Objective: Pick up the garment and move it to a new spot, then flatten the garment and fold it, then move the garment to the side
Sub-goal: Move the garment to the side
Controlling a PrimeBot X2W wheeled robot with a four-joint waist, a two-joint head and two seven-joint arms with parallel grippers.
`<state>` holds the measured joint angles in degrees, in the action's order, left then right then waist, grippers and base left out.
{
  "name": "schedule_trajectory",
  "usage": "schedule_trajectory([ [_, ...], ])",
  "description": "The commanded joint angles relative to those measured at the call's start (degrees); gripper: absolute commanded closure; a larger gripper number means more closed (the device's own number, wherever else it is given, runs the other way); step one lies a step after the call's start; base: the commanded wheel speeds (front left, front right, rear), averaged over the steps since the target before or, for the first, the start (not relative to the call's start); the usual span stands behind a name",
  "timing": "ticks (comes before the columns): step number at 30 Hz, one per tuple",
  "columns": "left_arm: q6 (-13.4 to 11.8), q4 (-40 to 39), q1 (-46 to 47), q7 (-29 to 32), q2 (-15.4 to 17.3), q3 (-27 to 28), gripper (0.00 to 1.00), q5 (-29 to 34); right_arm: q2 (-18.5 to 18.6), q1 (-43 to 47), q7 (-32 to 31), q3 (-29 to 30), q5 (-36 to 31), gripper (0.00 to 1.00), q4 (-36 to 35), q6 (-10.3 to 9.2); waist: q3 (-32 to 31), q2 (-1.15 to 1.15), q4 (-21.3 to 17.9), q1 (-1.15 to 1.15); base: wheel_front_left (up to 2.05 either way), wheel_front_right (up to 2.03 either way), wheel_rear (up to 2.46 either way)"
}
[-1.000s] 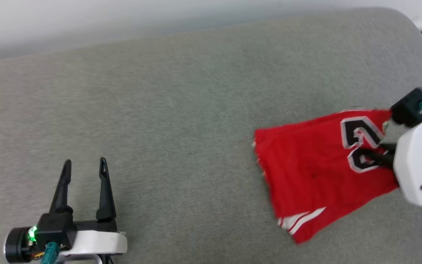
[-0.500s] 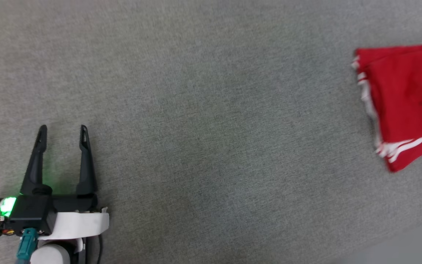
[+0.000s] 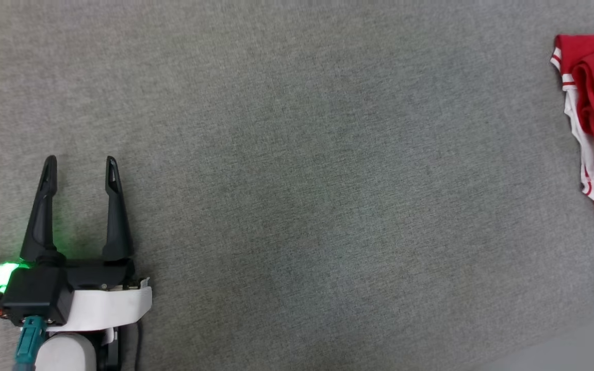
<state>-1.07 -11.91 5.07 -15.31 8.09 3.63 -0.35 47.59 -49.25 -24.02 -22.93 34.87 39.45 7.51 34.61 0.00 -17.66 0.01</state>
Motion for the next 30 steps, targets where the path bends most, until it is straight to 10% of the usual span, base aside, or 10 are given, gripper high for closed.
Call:
schedule_trajectory([
  [1,-0.4,1.5,-0.3,0.3,-0.3,-0.1,0.00,-0.3,-0.3,0.0,1.2,1.1,-1.5,0.00,1.1,-0.05,-2.2,0.00,0.7,-0.01,0.00,0.00,0.00],
  [13,-1.3,4.4,-4.7,0.2,-3.3,-2.2,0.00,-1.7,-2.1,2.0,26.4,13.5,-22.6,0.00,-2.7,-0.05,-15.7,0.00,5.2,-0.01,0.00,0.00,0.00],
  [30,-1.9,8.3,-10.6,0.3,-4.7,-4.3,0.00,-2.0,-29.6,22.8,39.2,26.1,-32.7,0.00,-31.2,-0.05,-26.3,0.00,12.9,-0.01,0.00,0.00,0.00],
])
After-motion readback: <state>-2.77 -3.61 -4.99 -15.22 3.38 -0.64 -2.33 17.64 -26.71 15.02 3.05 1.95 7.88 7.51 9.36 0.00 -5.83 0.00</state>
